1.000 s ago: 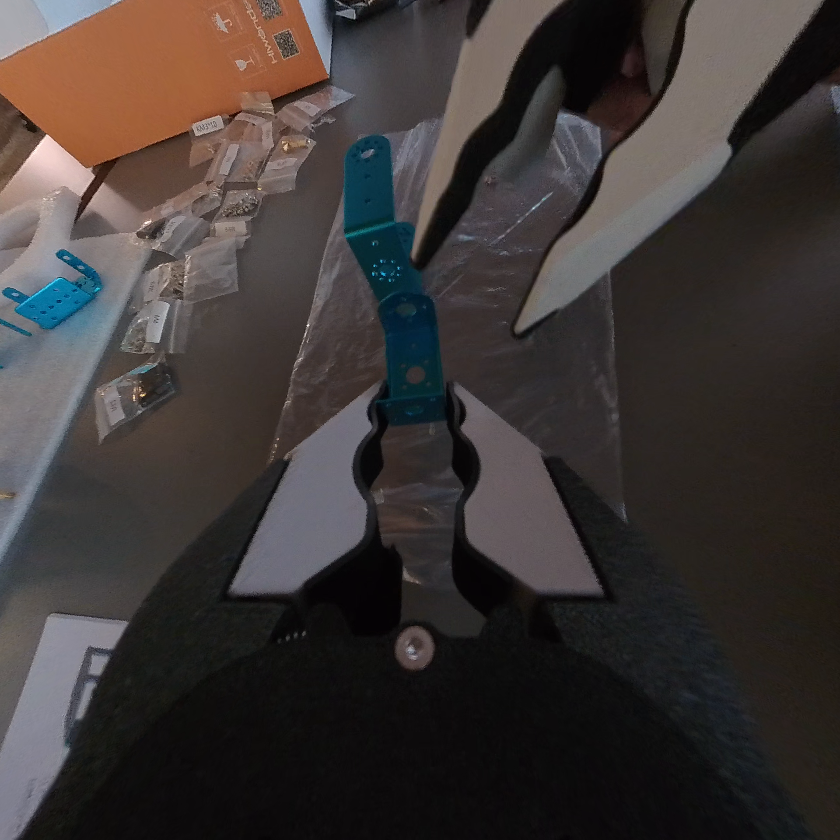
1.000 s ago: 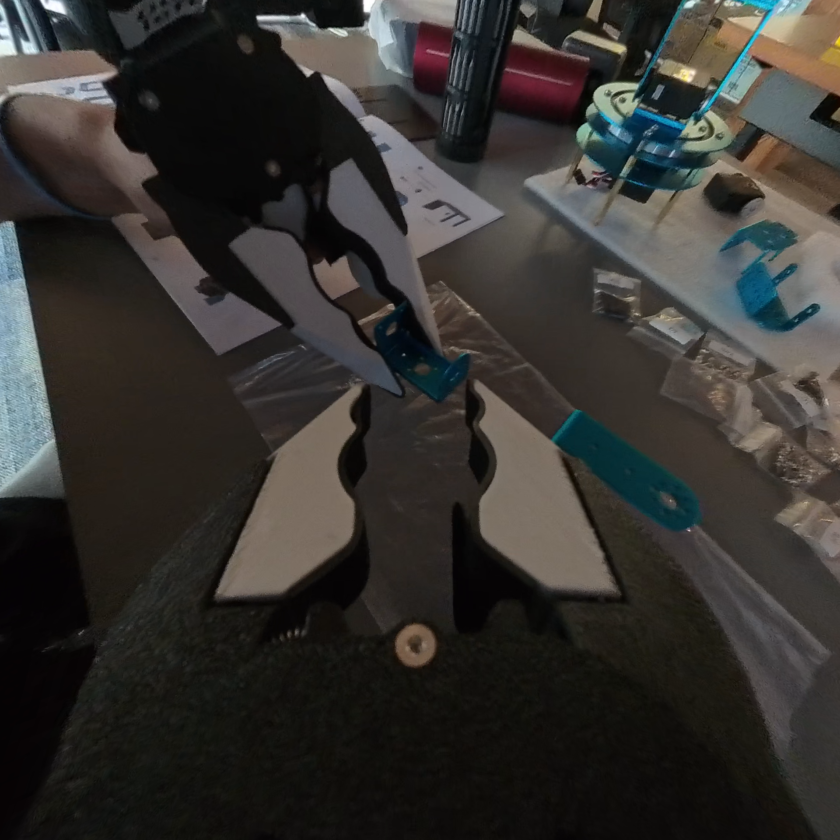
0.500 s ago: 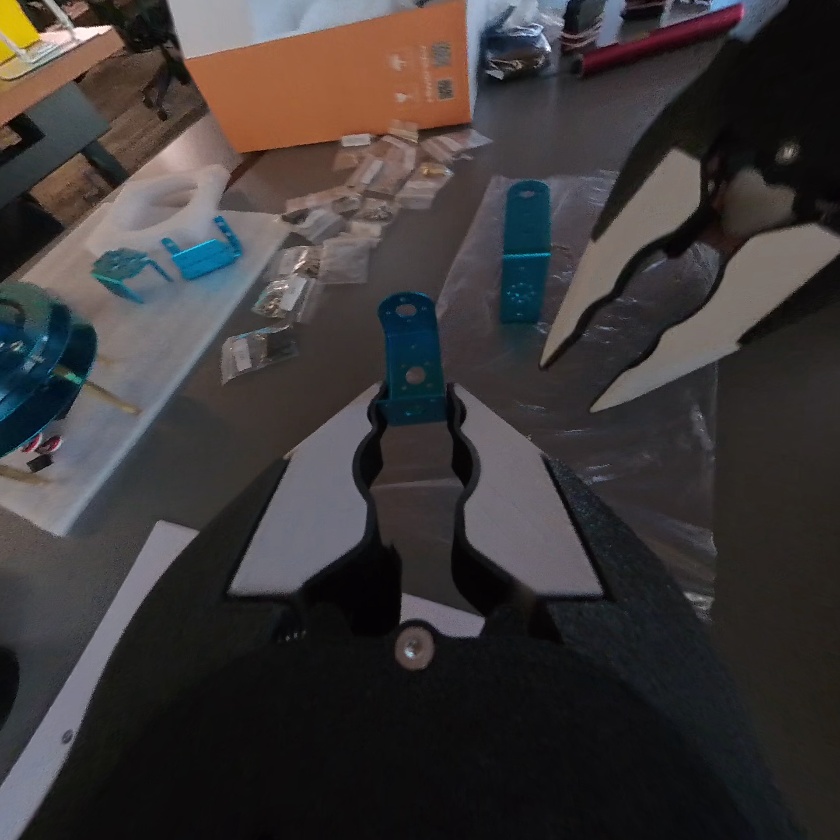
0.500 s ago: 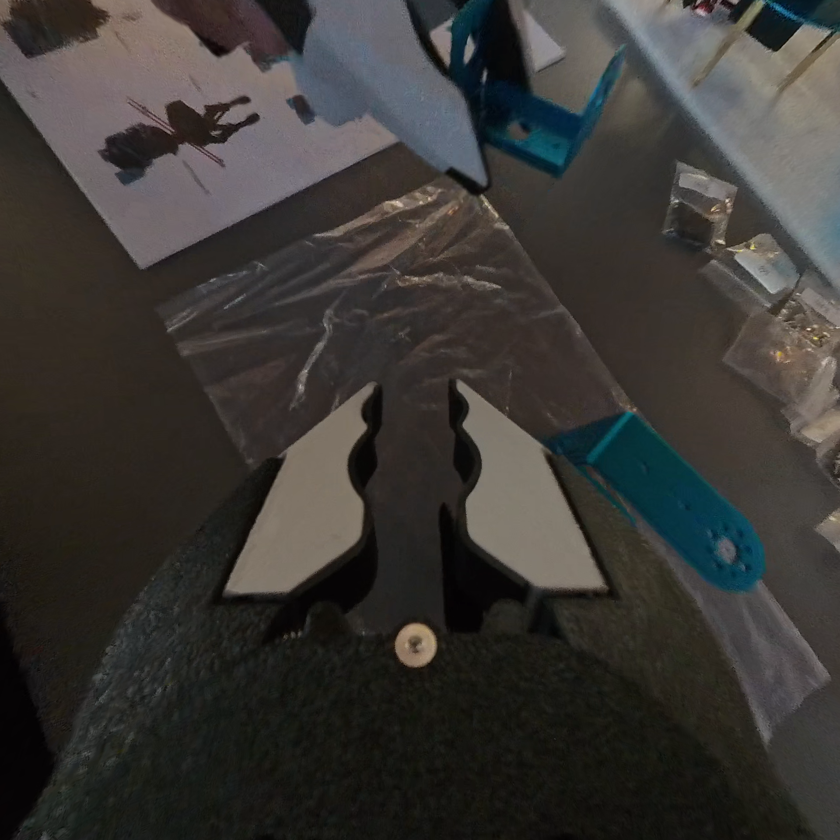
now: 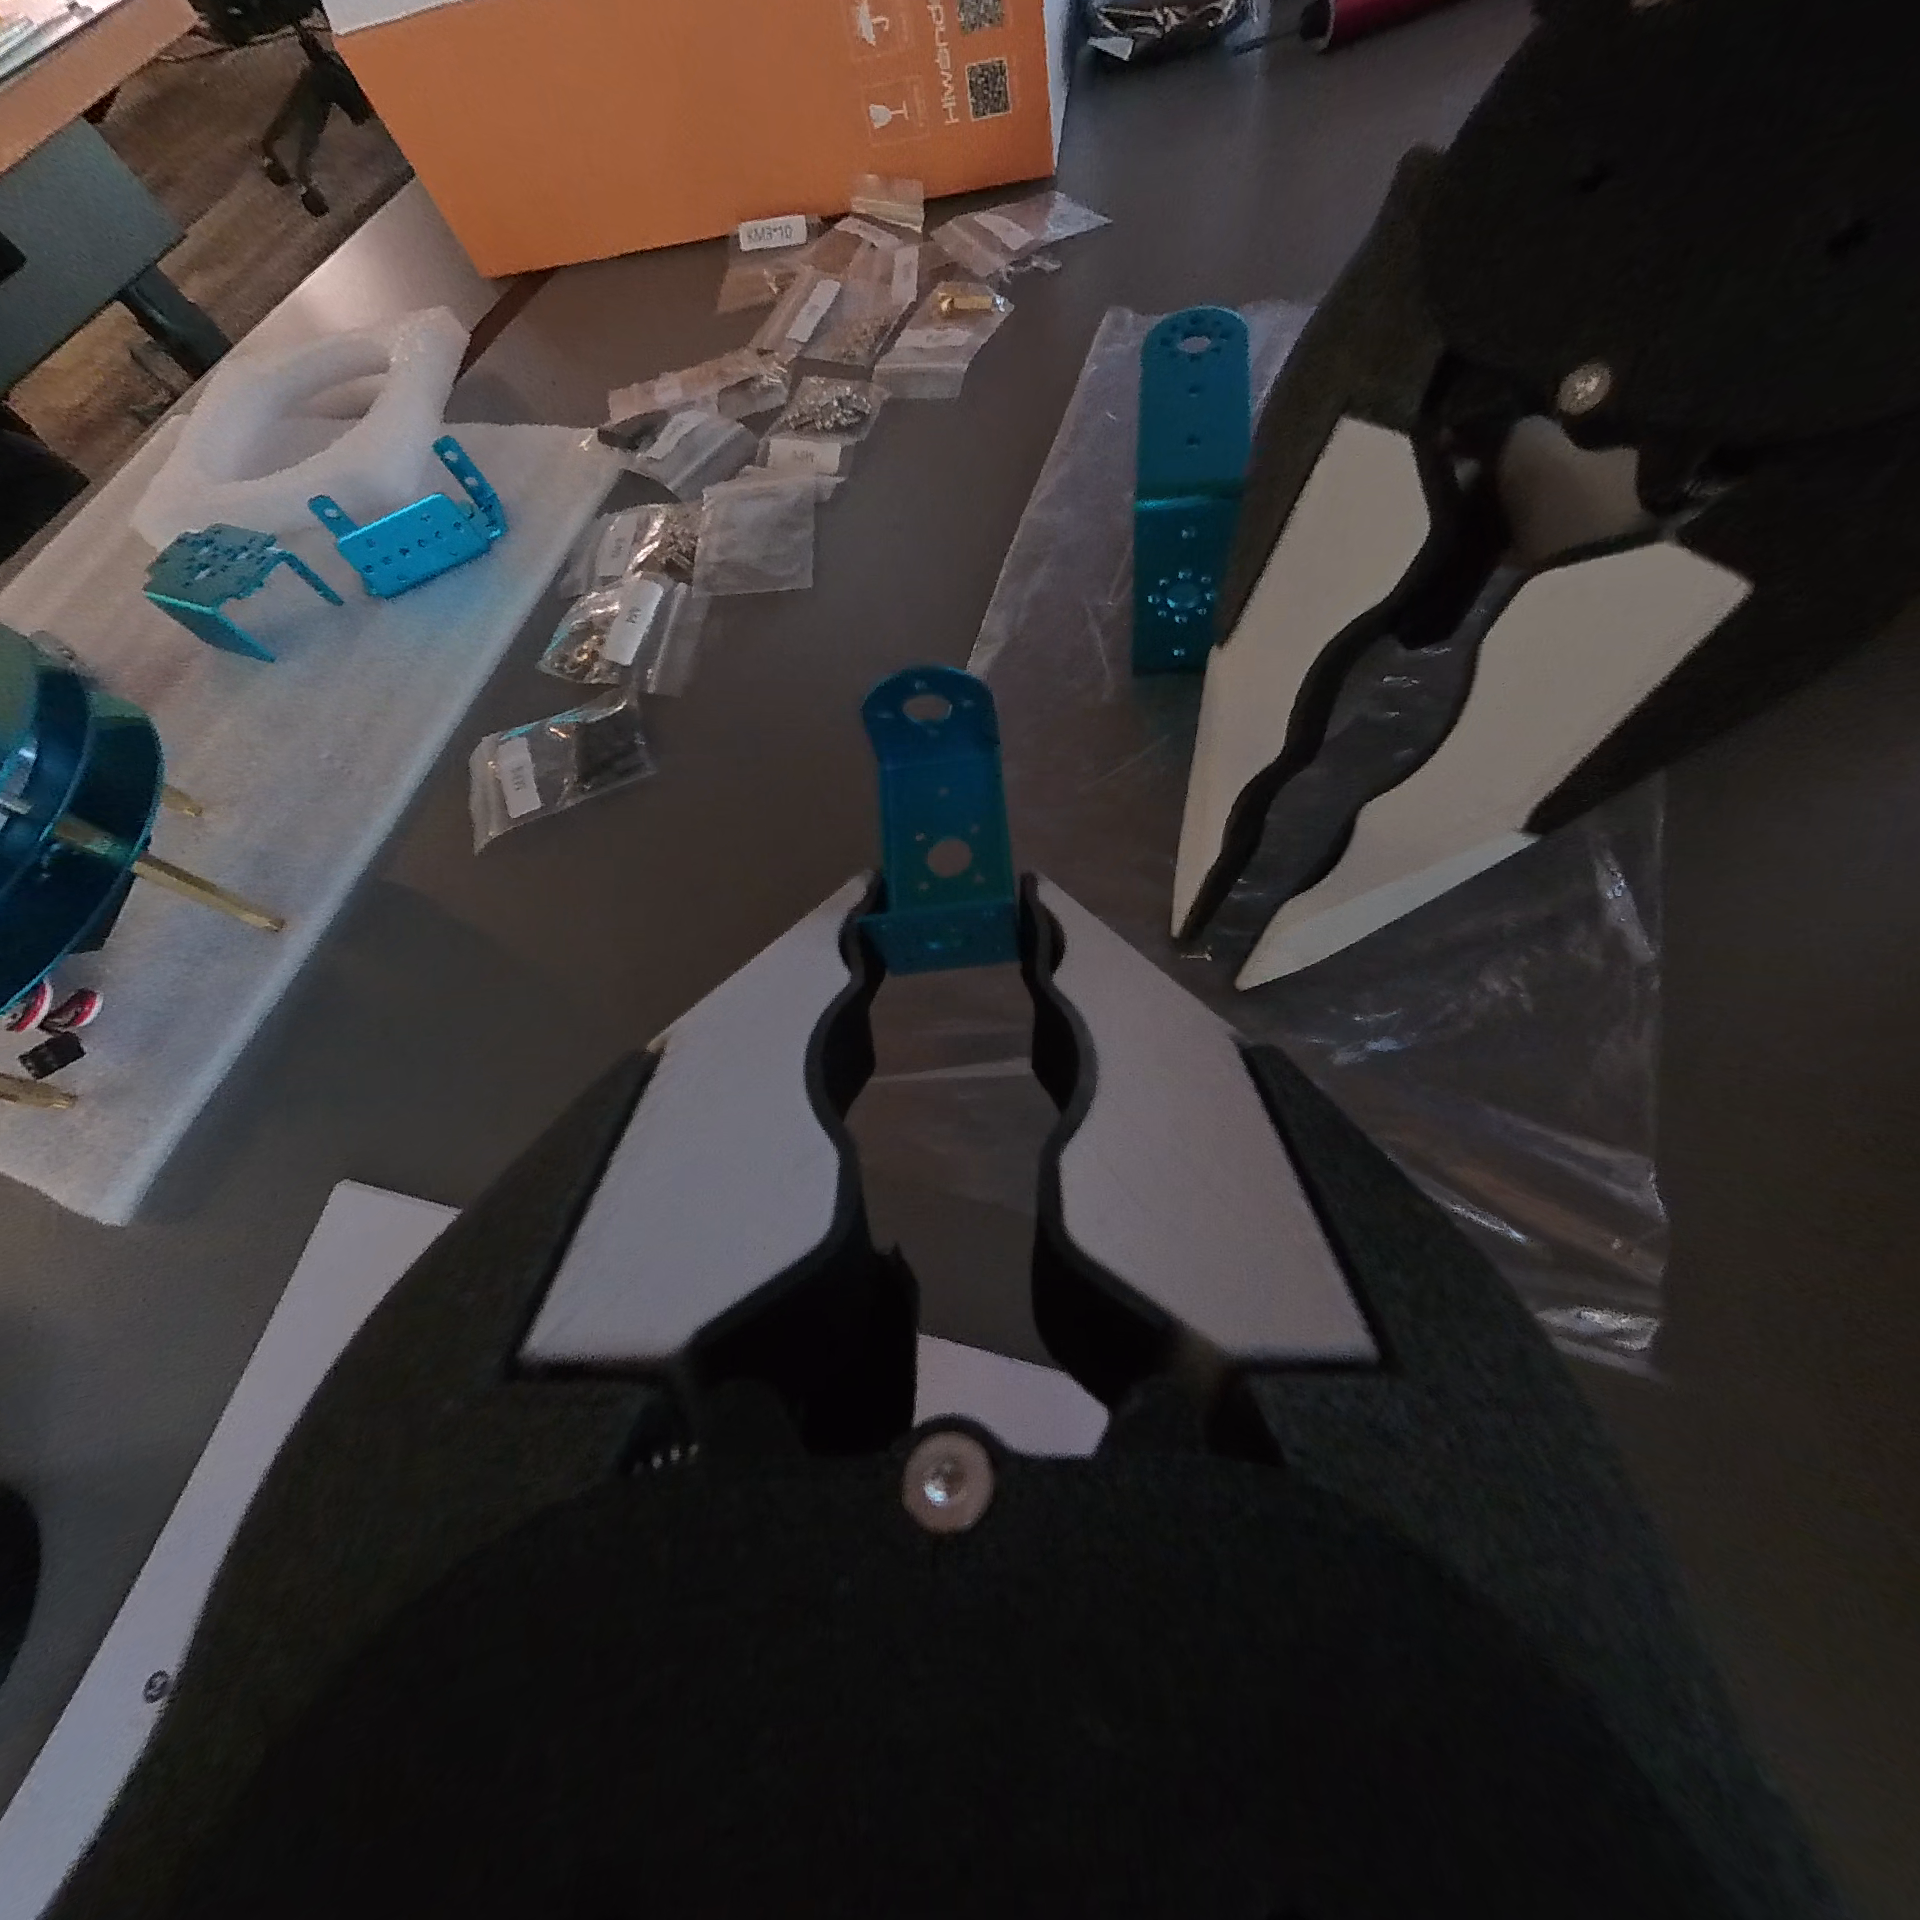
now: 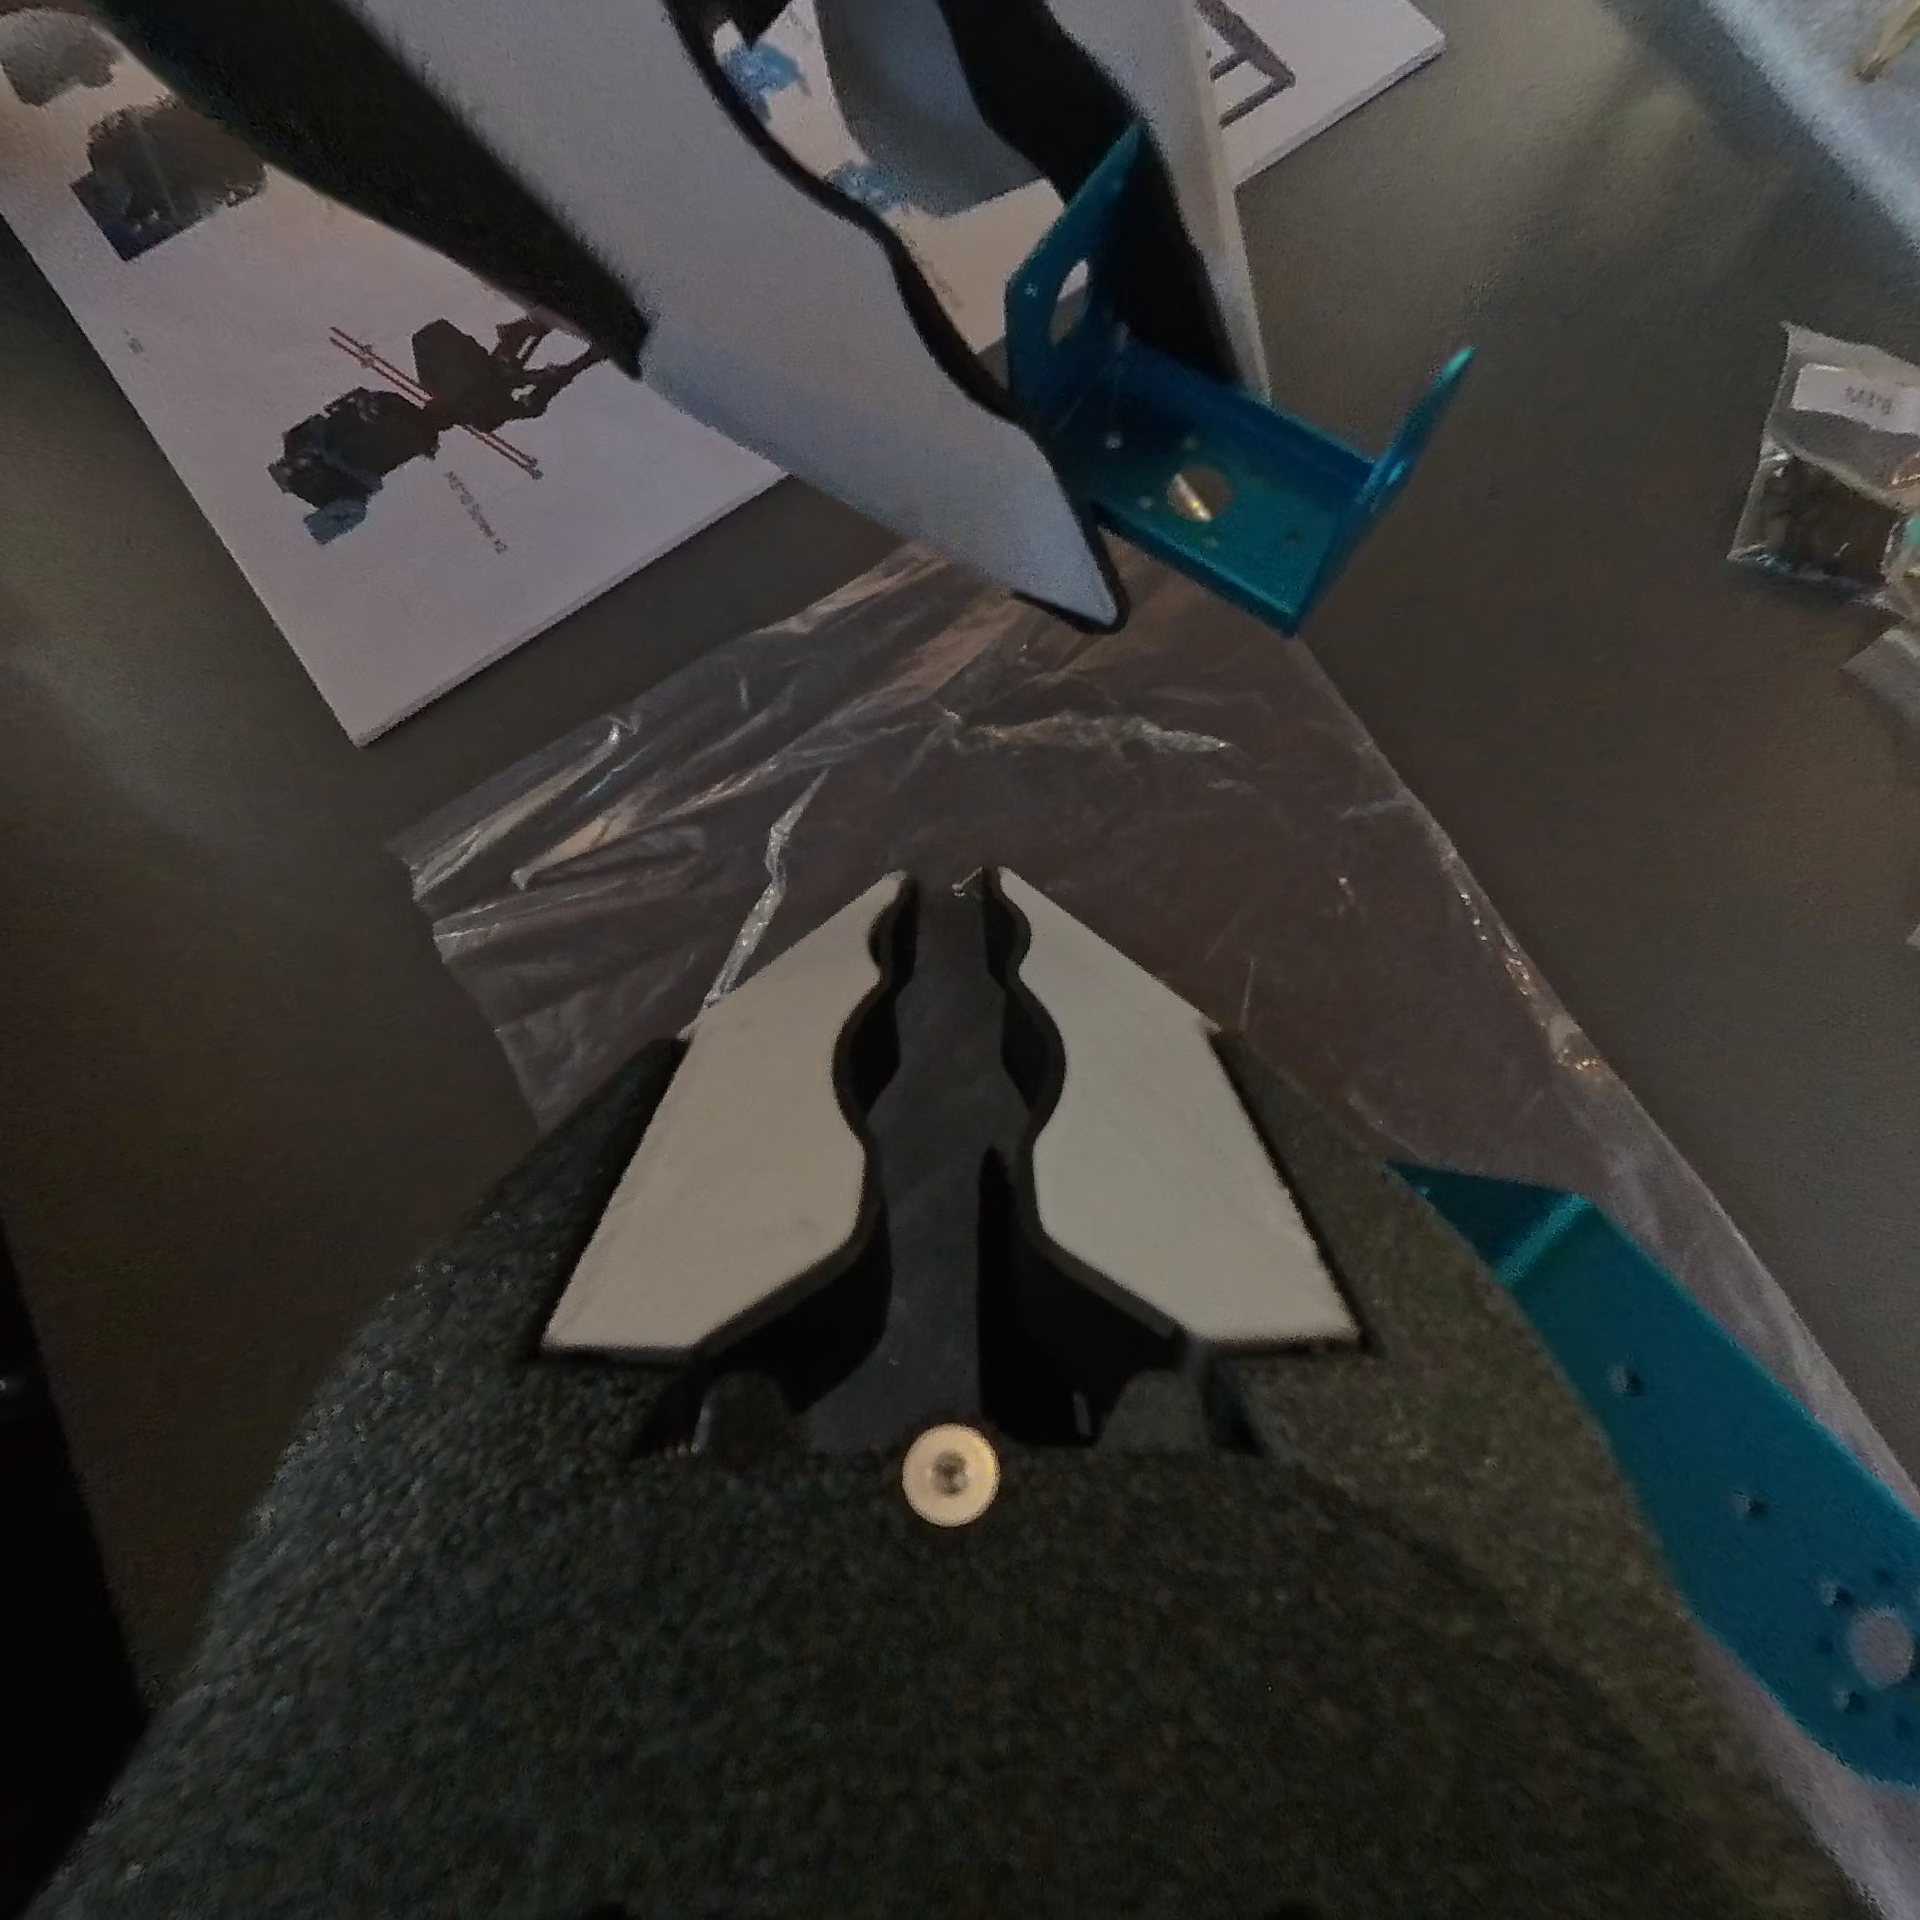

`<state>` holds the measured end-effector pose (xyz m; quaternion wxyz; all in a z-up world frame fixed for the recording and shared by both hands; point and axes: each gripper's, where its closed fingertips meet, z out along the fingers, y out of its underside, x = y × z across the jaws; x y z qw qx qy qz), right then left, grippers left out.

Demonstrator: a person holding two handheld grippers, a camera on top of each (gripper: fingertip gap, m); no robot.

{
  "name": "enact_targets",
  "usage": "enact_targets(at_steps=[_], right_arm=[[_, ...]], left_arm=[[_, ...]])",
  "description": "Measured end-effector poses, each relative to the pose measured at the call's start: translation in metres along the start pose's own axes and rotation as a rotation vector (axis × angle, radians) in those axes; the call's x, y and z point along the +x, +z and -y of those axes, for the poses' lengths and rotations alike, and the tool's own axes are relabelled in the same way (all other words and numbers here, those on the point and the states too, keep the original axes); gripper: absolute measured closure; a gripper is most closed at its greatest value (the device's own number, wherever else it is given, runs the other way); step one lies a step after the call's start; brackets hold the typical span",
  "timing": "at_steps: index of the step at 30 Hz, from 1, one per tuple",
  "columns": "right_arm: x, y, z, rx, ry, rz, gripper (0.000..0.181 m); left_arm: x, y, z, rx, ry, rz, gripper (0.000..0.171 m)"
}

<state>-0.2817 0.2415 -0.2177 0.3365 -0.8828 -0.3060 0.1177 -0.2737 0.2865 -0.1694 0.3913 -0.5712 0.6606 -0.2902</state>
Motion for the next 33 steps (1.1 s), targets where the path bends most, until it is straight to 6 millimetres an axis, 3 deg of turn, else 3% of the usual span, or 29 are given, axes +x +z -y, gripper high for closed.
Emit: enact_targets(at_steps=[1, 12, 17, 20, 24, 26, 29, 33], right_arm=[[0.000, 0.001, 0.001, 0.000, 0.000, 0.002, 0.171], [0.001, 0.001, 0.001, 0.005, 0.120, 0.089, 0.179], [-0.002, -0.016, 0.010, 0.081, 0.081, 0.119, 0.179], [0.001, -0.033, 0.016, 0.082, -0.145, 0.021, 0.179], [-0.001, -0.054, 0.029, 0.000, -0.693, -0.159, 0.179], [-0.009, -0.056, 0.037, -0.007, -0.989, -0.205, 0.179], [0.002, -0.052, 0.036, -0.146, -1.308, -0.332, 0.179], [0.000, -0.044, 0.033, -0.225, -1.532, -0.373, 0.180]], left_arm=[[0.001, 0.000, 0.001, 0.001, 0.005, -0.001, 0.147], [-0.001, -0.004, 0.004, 0.019, 0.045, 0.016, 0.147], [0.004, 0.002, -0.006, -0.031, 0.140, 0.030, 0.147], [0.017, 0.006, -0.008, -0.041, 0.158, -0.023, 0.147], [0.031, 0.007, -0.007, -0.032, 0.123, -0.104, 0.147], [0.035, 0.006, -0.007, -0.028, 0.104, -0.135, 0.147], [0.040, 0.005, -0.007, -0.025, 0.082, -0.177, 0.147], [0.043, 0.006, -0.011, -0.051, 0.091, -0.196, 0.147]])
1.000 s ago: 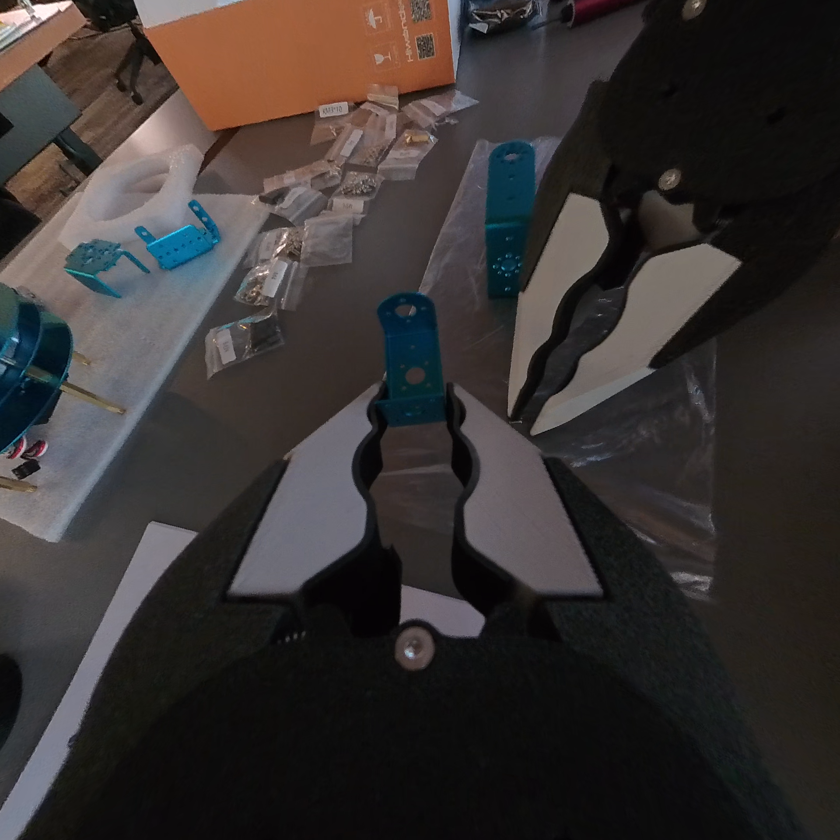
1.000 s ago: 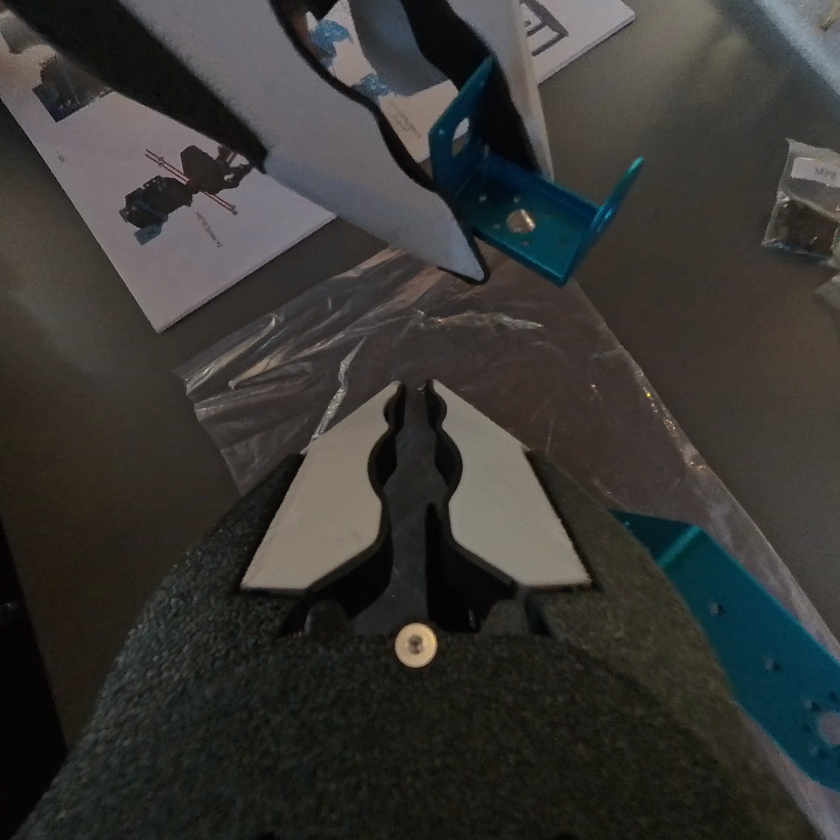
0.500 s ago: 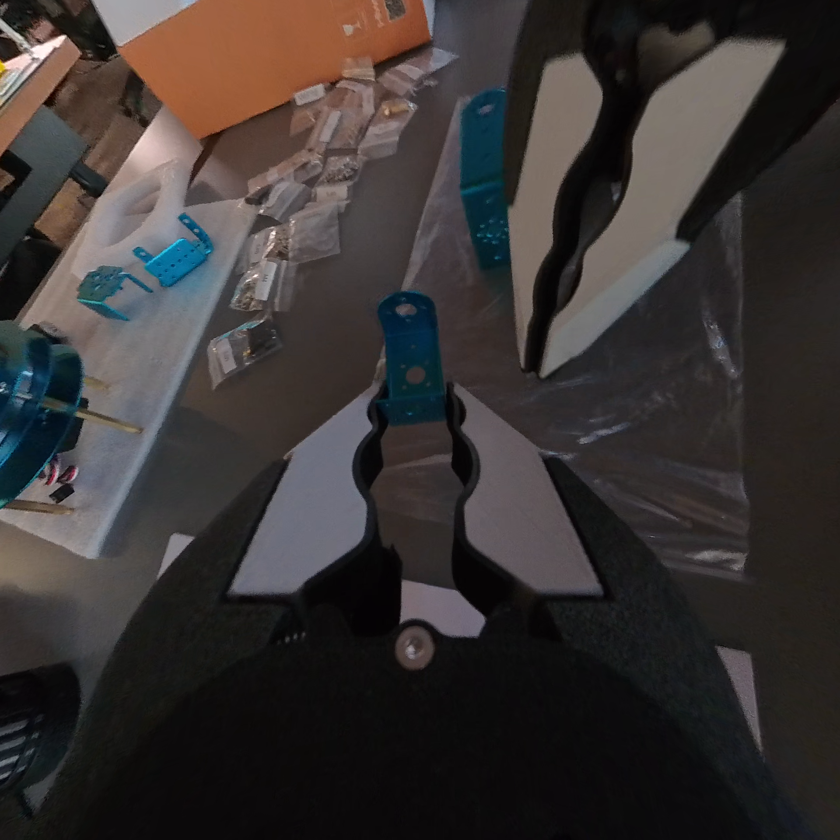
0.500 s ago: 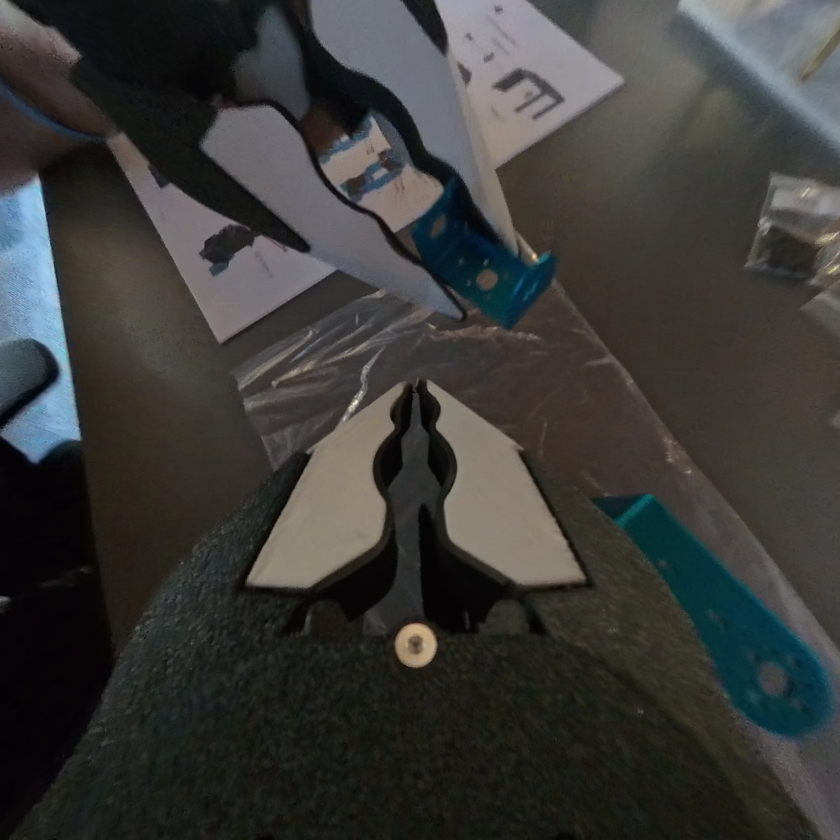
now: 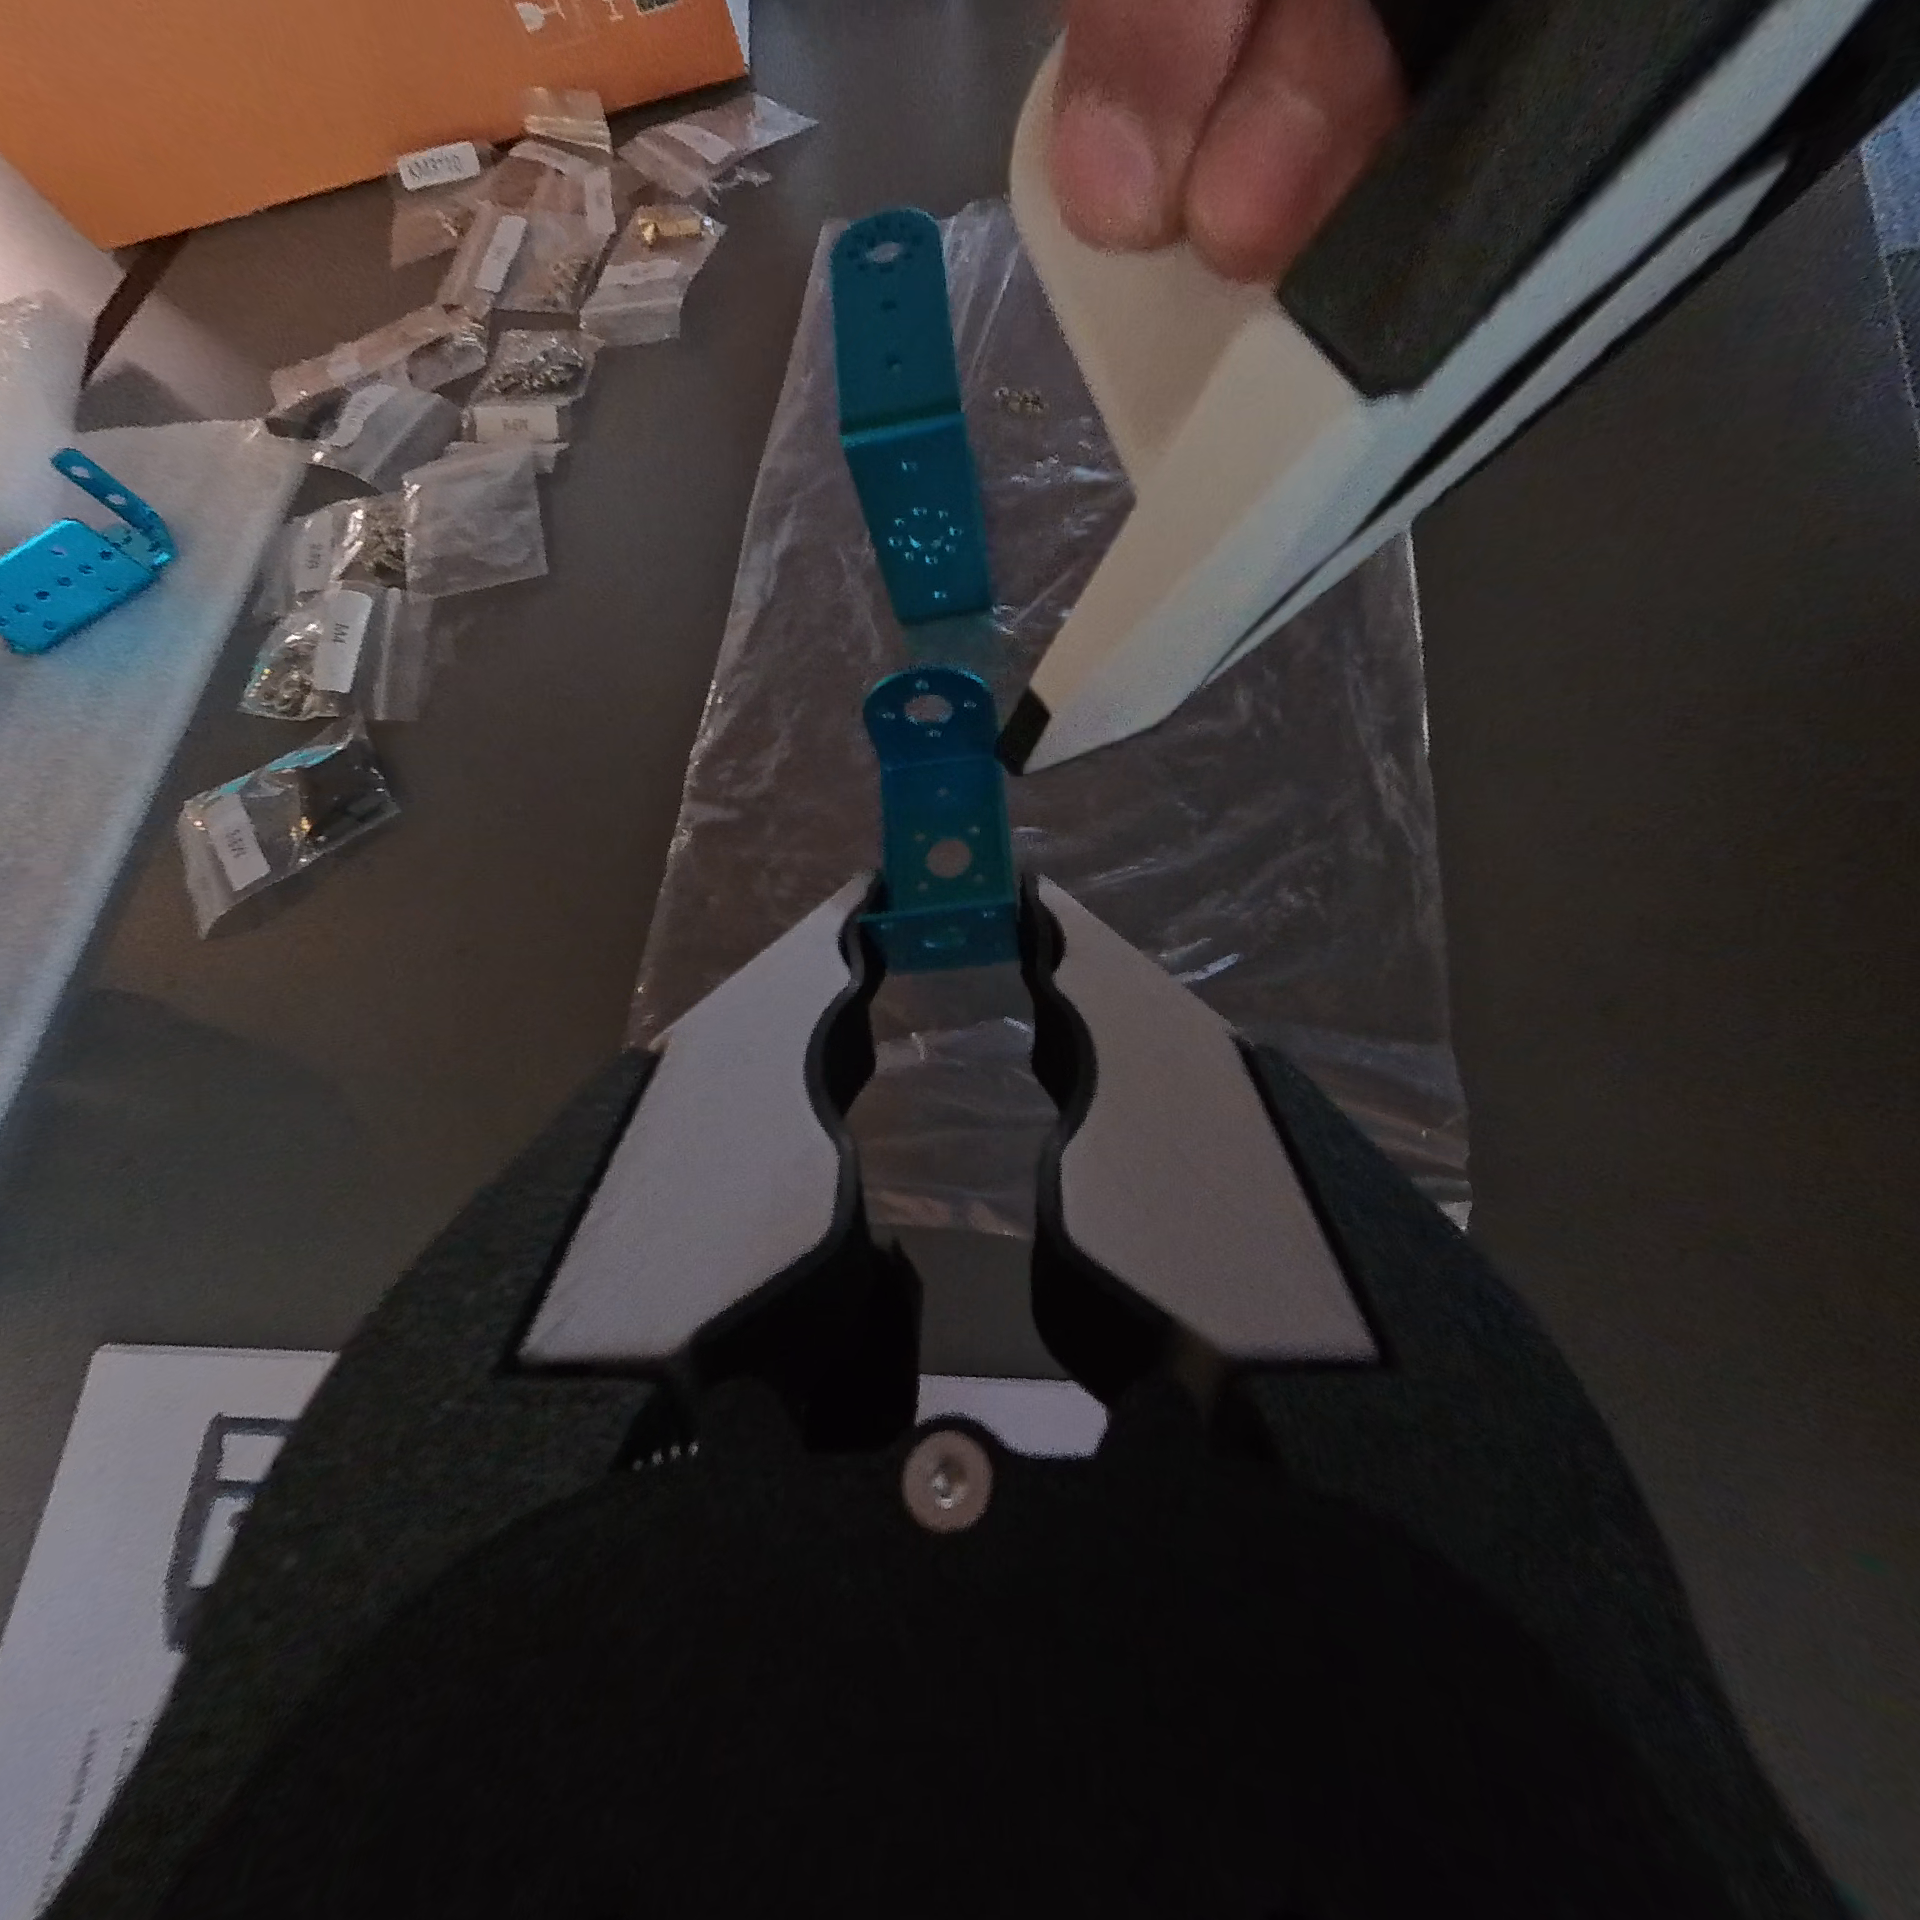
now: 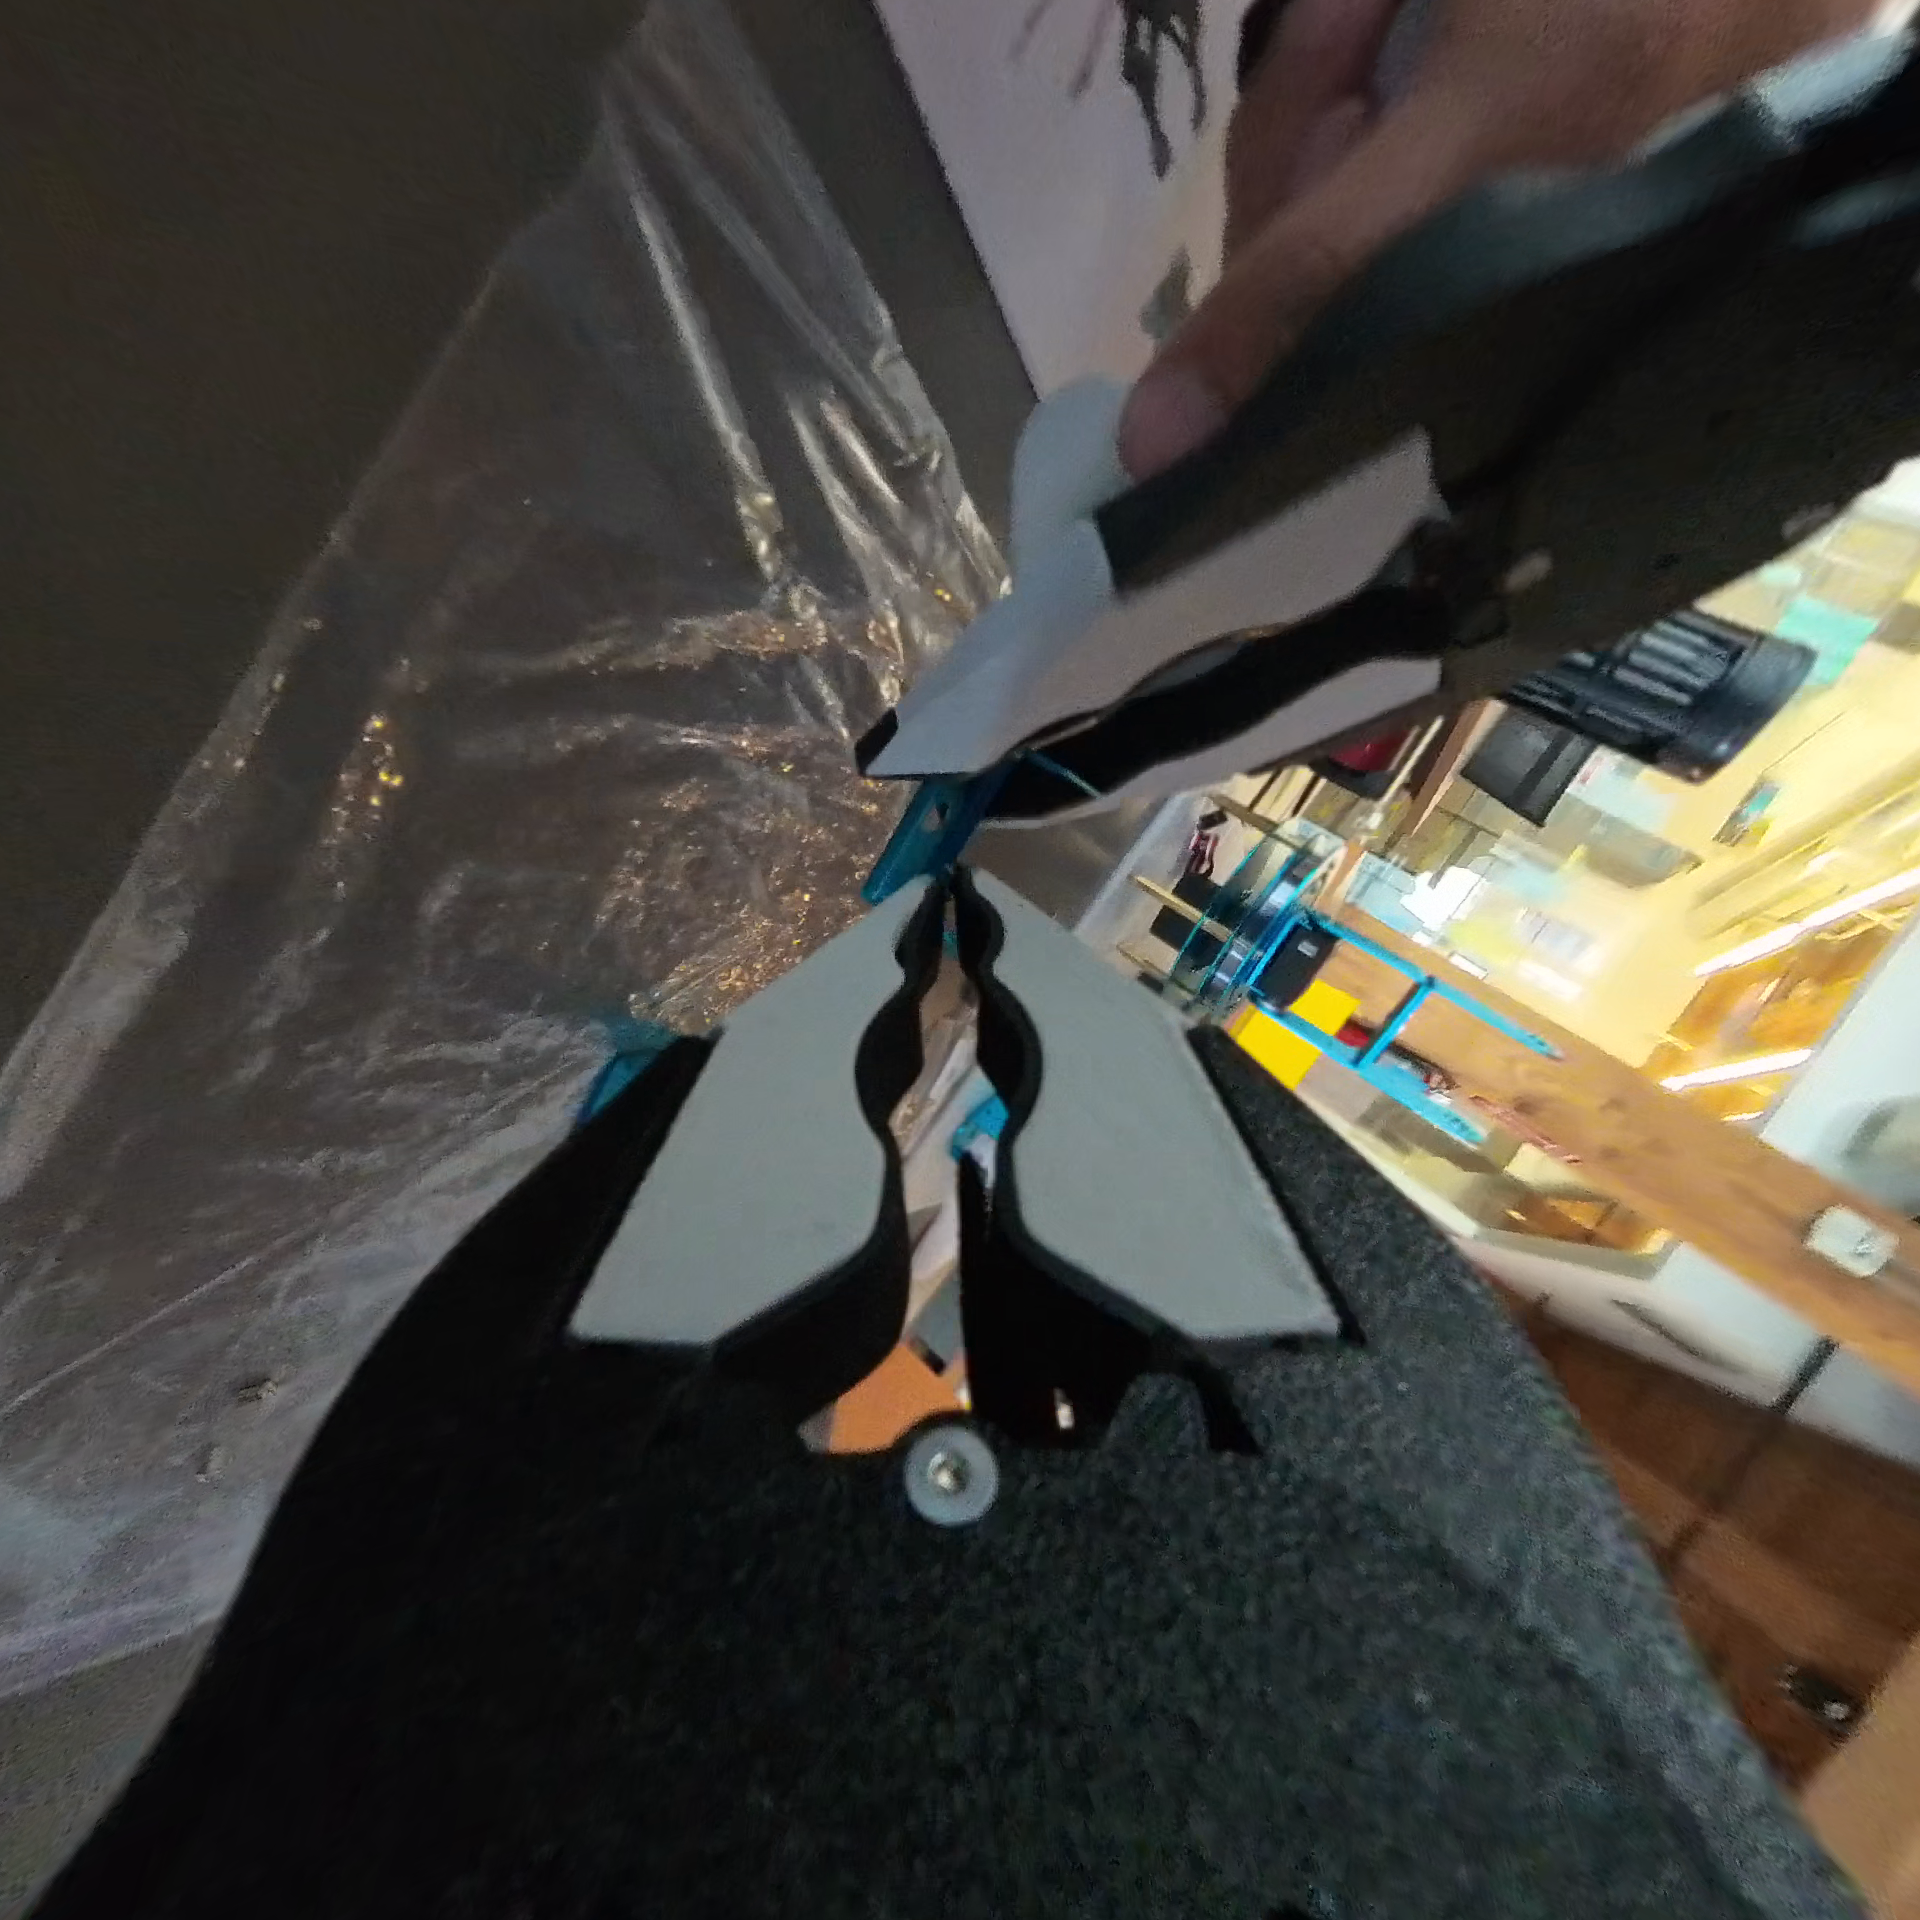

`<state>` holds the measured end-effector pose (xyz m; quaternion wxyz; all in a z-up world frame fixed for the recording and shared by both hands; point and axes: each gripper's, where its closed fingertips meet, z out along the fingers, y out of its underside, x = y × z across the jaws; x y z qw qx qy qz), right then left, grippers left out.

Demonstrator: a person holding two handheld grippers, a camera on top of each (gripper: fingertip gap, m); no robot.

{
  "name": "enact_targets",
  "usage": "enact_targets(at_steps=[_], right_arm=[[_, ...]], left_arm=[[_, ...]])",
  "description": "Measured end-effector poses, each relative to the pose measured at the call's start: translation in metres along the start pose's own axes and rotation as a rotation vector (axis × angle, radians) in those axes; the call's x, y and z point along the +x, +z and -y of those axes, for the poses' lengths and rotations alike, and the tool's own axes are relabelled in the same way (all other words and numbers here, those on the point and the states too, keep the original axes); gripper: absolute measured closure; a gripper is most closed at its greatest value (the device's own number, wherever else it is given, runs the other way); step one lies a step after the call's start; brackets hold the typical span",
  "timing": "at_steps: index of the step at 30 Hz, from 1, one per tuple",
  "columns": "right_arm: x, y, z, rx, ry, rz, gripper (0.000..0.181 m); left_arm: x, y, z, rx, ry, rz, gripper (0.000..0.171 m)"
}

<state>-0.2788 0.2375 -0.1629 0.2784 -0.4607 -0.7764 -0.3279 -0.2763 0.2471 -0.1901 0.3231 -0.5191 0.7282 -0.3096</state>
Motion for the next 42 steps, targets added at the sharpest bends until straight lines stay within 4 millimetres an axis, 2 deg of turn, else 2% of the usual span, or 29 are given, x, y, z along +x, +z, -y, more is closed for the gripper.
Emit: enact_targets(at_steps=[8, 13, 22, 32, 42], right_arm=[[-0.007, 0.019, 0.003, -0.071, -0.271, -0.069, 0.180], [-0.010, 0.018, 0.008, -0.029, -0.319, -0.054, 0.180], [-0.009, 0.016, 0.014, 0.048, -0.515, -0.016, 0.180], [-0.016, 0.017, 0.015, 0.110, -0.606, 0.069, 0.180], [-0.009, 0.016, 0.014, 0.135, -0.594, 0.057, 0.179]], left_arm=[[0.005, 0.004, -0.004, -0.029, 0.040, 0.002, 0.147], [0.008, 0.007, -0.004, -0.032, 0.075, 0.009, 0.147], [0.012, 0.006, -0.001, -0.013, 0.134, 0.010, 0.147], [0.013, 0.009, -0.004, -0.027, 0.165, 0.021, 0.147], [0.010, 0.005, 0.000, -0.008, 0.160, 0.033, 0.147]])
